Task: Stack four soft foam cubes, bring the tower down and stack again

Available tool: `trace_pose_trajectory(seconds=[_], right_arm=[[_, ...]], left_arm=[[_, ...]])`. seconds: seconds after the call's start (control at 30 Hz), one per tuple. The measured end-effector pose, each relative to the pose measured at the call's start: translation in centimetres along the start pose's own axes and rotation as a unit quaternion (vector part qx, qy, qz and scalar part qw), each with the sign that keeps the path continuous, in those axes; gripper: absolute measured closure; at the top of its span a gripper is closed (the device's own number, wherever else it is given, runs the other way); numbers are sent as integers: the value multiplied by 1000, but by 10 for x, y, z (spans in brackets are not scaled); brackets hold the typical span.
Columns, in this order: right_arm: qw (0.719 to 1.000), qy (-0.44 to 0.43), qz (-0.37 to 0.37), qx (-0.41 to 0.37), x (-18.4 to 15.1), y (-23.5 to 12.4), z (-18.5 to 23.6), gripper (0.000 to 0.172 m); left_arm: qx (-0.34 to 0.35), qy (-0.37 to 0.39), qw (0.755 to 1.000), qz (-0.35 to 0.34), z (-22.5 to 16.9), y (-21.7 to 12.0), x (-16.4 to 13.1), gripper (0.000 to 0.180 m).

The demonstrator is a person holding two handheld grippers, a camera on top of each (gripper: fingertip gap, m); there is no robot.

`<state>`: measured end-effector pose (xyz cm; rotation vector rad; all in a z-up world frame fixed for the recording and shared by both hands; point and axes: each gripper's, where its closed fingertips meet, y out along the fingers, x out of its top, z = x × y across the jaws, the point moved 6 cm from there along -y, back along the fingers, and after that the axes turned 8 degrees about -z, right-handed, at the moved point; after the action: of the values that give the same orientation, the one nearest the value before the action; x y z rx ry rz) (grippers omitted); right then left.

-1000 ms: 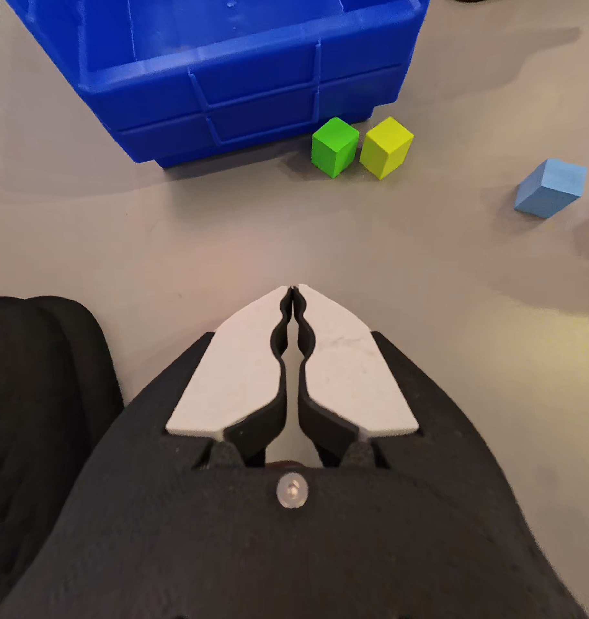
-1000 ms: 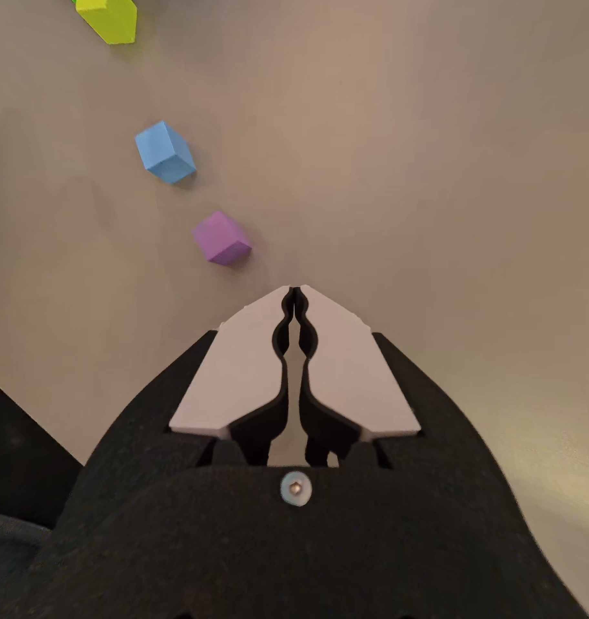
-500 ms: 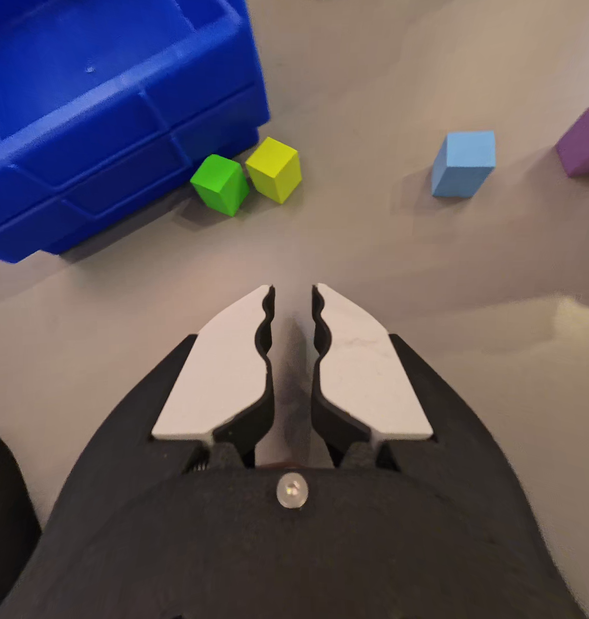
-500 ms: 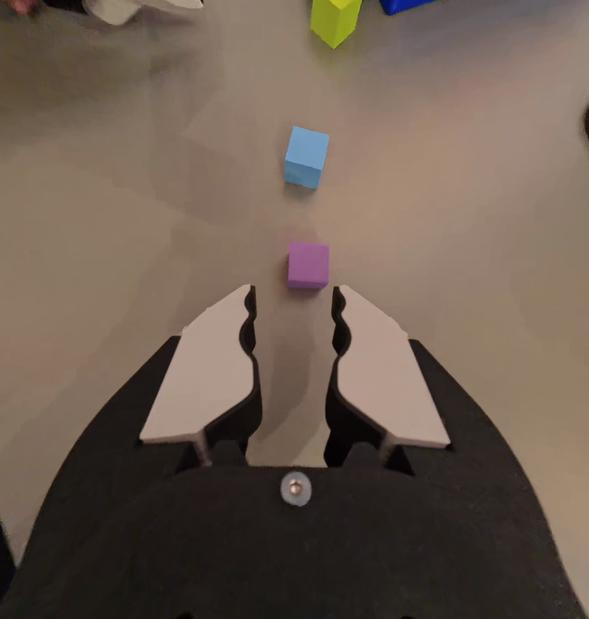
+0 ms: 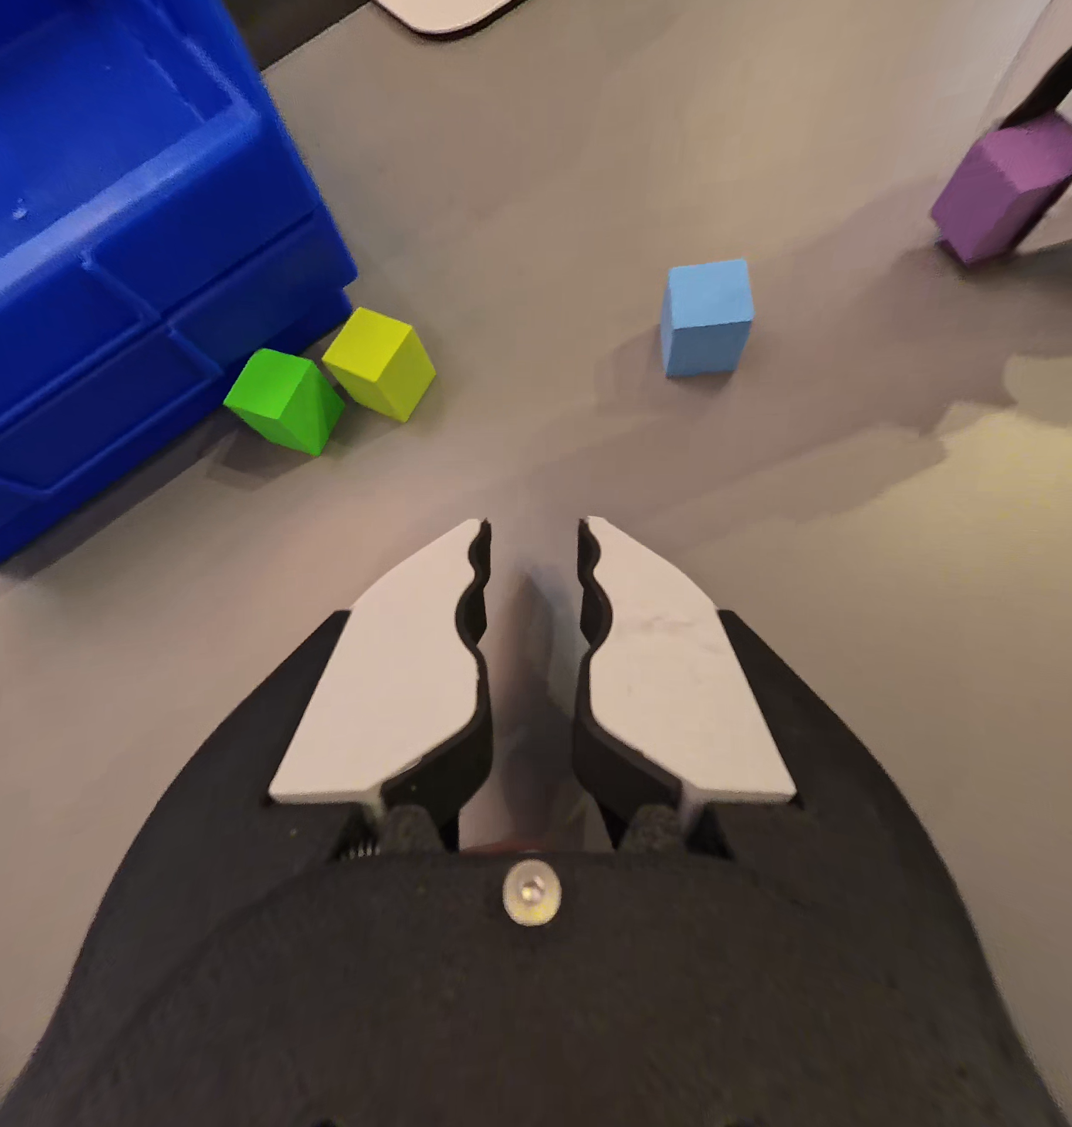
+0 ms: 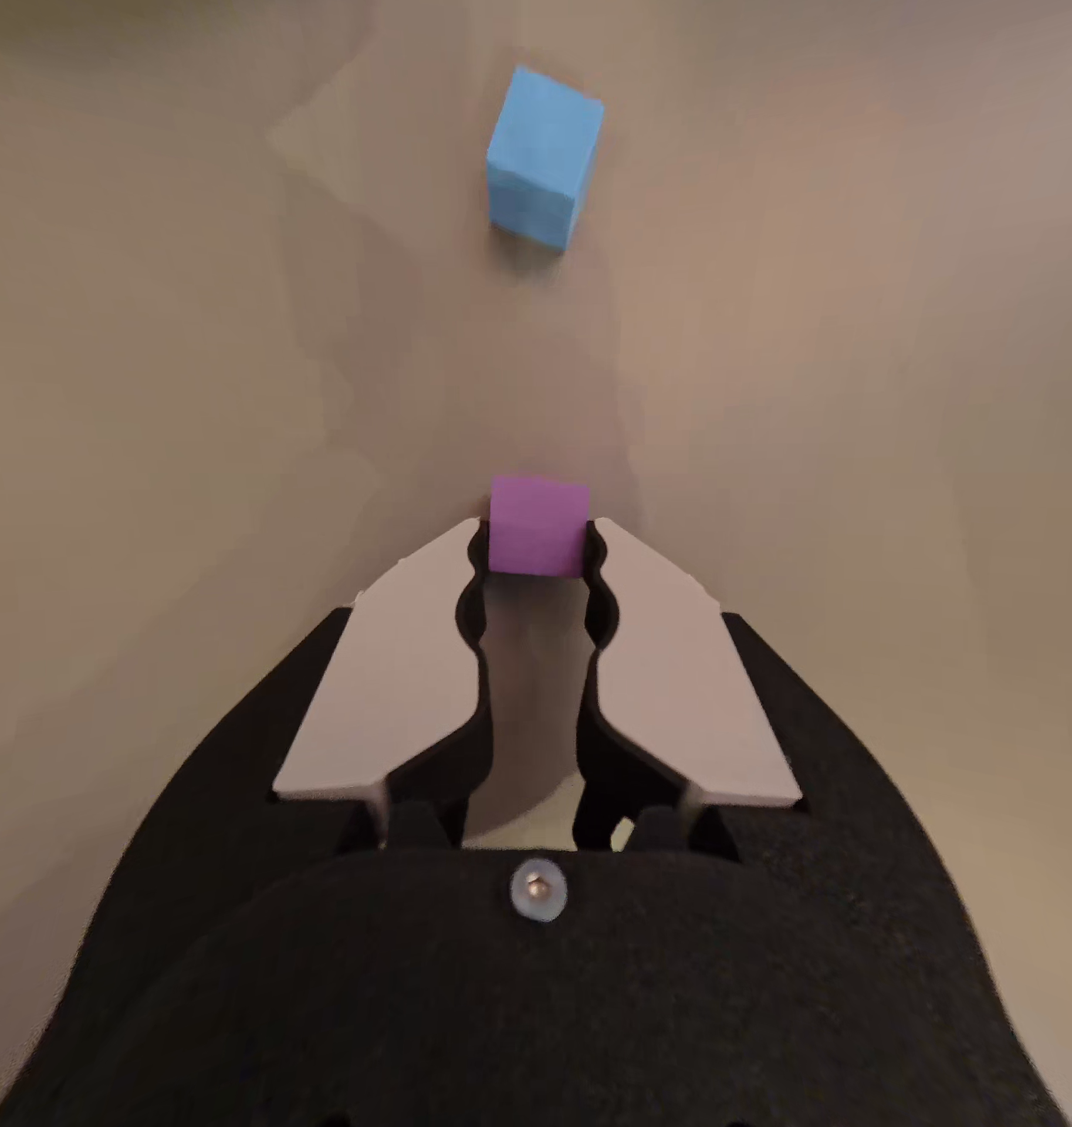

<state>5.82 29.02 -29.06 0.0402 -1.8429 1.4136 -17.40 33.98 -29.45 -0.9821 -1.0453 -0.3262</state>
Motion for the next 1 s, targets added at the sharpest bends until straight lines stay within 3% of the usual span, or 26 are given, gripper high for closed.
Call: trace_pose_trajectory(seconds=[0.2,0.27,0.47,0.53,0.67,0.87,1.0], right_arm=[[995,-80,16,56,-44,-44,-3,143],[995,-79,18,64,-52,-50,-6,143],[995,-57,26,74,-59,-43,-2,121],[996,-46,17,68,-59,-47,-2,121],[998,-1,-35,53,-57,-62,2,124],[995,51,-85,-2,-71,-73,0,129],[997,35,-66,-13,-80,-70,-2,130]], left_arm=[[-53,22,998,-17,-23,6,13,147],[-73,23,997,-24,-32,10,19,143],[-80,38,996,-18,-47,16,31,128],[-91,31,995,-12,-51,19,36,112],[-95,55,994,5,-58,32,47,109],[-77,35,995,60,-51,64,41,117],[-86,14,995,57,-51,73,41,151]])
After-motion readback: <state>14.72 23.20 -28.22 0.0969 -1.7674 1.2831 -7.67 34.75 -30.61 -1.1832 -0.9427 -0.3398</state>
